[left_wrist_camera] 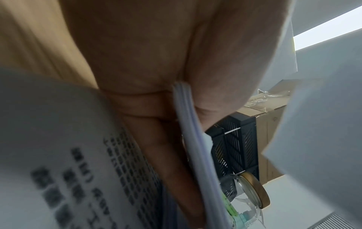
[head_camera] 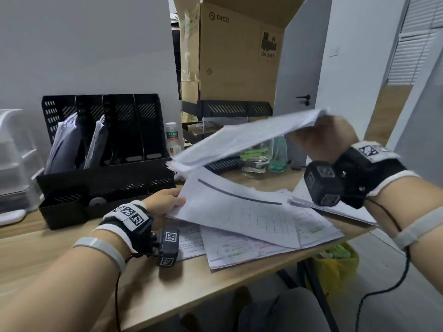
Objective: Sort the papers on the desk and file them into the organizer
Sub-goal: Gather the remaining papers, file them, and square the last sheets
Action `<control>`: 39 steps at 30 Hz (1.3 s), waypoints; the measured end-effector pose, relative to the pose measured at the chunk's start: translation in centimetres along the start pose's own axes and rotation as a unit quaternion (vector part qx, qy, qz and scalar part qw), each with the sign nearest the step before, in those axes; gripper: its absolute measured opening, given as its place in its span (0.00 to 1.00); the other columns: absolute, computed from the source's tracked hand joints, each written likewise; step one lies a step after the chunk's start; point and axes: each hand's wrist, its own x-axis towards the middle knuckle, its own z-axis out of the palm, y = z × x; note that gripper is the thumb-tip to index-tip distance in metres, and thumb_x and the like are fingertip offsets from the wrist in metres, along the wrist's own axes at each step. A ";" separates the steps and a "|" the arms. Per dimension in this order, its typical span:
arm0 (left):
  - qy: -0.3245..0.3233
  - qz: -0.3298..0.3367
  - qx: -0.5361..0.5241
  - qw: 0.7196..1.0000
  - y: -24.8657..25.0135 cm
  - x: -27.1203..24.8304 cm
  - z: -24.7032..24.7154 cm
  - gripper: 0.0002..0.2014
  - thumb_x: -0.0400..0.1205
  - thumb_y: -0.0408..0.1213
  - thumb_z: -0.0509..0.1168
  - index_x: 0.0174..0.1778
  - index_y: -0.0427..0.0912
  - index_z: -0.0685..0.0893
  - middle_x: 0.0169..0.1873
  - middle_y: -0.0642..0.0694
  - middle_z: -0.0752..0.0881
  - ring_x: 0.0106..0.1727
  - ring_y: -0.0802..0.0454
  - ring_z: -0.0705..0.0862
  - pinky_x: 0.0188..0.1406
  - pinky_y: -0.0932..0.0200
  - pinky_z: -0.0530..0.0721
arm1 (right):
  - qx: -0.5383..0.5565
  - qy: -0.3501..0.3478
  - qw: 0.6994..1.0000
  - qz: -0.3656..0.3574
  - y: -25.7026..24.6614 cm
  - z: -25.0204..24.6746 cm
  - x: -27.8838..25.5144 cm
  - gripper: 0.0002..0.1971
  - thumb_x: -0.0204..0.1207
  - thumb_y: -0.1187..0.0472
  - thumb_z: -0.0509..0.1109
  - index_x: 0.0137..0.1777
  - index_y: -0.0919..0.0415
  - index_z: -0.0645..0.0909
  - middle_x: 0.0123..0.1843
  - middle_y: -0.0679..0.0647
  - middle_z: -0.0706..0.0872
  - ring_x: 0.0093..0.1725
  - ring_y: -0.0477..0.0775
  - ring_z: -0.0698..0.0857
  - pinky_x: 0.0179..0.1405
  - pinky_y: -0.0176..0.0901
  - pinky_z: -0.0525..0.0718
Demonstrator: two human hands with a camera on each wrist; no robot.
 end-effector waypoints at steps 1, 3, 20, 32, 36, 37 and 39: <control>0.005 0.002 -0.014 1.000 0.0 -0.3 0.3 0.17 0.89 0.28 0.59 0.74 0.35 0.80 0.64 0.31 0.87 0.64 0.32 0.86 0.75 0.30 0.77 | -0.073 -0.001 0.996 0.043 0.8 -0.5 -0.2 0.08 0.70 0.78 0.60 0.37 0.68 0.78 0.33 0.62 0.88 0.34 0.57 0.90 0.34 0.45 0.90; 0.025 0.000 -0.067 0.997 -0.2 -0.6 0.6 0.16 0.90 0.32 0.60 0.72 0.31 0.81 0.54 0.32 0.88 0.53 0.36 0.87 0.66 0.33 0.86 | -0.213 0.000 0.969 0.126 2.8 -3.0 -0.5 0.13 0.75 0.79 0.55 0.34 0.67 0.73 0.35 0.65 0.84 0.35 0.61 0.88 0.32 0.46 0.90; -0.036 -0.060 -0.090 0.993 0.7 -1.6 1.0 0.17 0.89 0.44 0.63 0.68 0.37 0.85 0.56 0.34 0.93 0.46 0.42 0.94 0.54 0.41 0.93 | -0.628 -0.146 0.742 0.184 6.8 -3.6 0.3 0.21 0.69 0.78 0.54 0.20 0.60 0.77 0.31 0.54 0.88 0.38 0.55 0.77 0.32 0.36 0.76; -0.133 0.006 -0.025 0.991 0.4 -2.7 1.2 0.17 0.85 0.22 0.65 0.69 0.39 0.81 0.55 0.40 0.94 0.47 0.47 0.95 0.33 0.58 0.92 | -0.500 -0.010 0.859 0.106 7.5 -3.3 0.9 0.15 0.86 0.55 0.61 0.51 0.66 0.84 0.46 0.64 0.88 0.43 0.61 0.86 0.37 0.43 0.85; -0.061 0.045 -0.034 0.997 0.1 -1.9 0.4 0.19 0.87 0.22 0.61 0.73 0.41 0.79 0.62 0.37 0.90 0.56 0.43 0.93 0.45 0.48 0.95 | -0.479 0.011 0.847 0.230 6.6 -4.0 0.6 0.35 0.81 0.30 0.50 0.53 0.61 0.84 0.31 0.56 0.91 0.36 0.59 0.87 0.34 0.45 0.82; -0.047 0.046 -0.048 0.997 0.1 -1.8 0.2 0.19 0.88 0.22 0.60 0.74 0.40 0.79 0.63 0.36 0.90 0.56 0.42 0.92 0.46 0.49 0.95 | -0.481 0.011 0.841 0.247 6.4 -4.6 0.7 0.33 0.79 0.30 0.55 0.55 0.62 0.82 0.32 0.56 0.90 0.36 0.58 0.86 0.36 0.46 0.83; -0.019 0.051 -0.077 0.996 0.1 -1.8 -0.2 0.19 0.89 0.22 0.58 0.74 0.38 0.79 0.61 0.37 0.90 0.52 0.45 0.93 0.41 0.54 0.94 | -0.517 -0.014 0.812 0.272 6.3 -5.8 0.9 0.27 0.74 0.40 0.72 0.58 0.65 0.83 0.43 0.58 0.91 0.40 0.58 0.87 0.45 0.48 0.85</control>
